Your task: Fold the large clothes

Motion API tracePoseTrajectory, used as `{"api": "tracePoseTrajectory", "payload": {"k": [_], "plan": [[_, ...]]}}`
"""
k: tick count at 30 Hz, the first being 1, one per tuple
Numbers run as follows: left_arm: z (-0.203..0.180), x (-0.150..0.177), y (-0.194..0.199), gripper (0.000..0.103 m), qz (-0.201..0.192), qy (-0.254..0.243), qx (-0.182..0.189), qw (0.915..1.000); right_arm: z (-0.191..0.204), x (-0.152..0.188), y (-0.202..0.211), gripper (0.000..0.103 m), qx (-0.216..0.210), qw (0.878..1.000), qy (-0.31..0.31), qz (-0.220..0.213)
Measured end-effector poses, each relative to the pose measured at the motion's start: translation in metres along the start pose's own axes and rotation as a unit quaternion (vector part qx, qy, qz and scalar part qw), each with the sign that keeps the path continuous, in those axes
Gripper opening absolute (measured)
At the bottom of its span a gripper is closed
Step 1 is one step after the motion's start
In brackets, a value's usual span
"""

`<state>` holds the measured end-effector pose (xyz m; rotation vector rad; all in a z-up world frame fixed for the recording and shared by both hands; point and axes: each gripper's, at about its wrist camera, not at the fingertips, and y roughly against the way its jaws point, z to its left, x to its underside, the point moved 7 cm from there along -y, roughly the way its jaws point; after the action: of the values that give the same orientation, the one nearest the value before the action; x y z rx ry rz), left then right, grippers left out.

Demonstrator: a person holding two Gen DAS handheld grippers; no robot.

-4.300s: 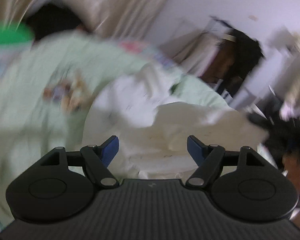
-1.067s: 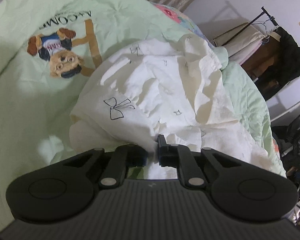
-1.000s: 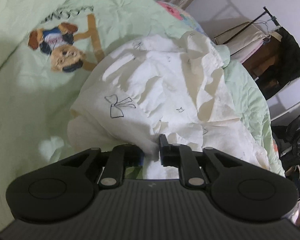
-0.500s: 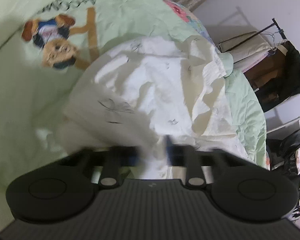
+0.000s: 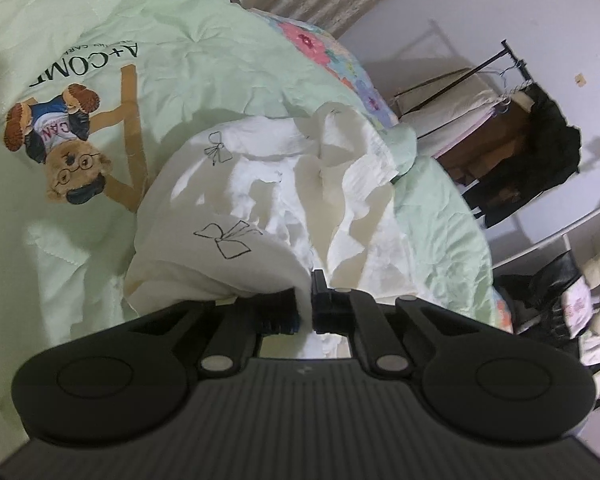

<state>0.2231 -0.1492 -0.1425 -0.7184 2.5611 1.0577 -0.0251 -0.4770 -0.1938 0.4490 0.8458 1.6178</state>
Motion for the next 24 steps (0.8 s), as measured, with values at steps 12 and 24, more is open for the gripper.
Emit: {"api": "tracePoseTrajectory", "payload": {"k": [12,24], "plan": [[-0.076,-0.045,0.033,0.004,-0.061,-0.068,0.046,0.9948,0.046,-0.094,0.024,0.002,-0.021,0.977,0.162,-0.135],[-0.006,0.078,0.118,0.006,0.144,-0.129,-0.017,0.9809,0.002,-0.017,0.189,0.007,0.000,0.928,0.362,-0.087]]}}
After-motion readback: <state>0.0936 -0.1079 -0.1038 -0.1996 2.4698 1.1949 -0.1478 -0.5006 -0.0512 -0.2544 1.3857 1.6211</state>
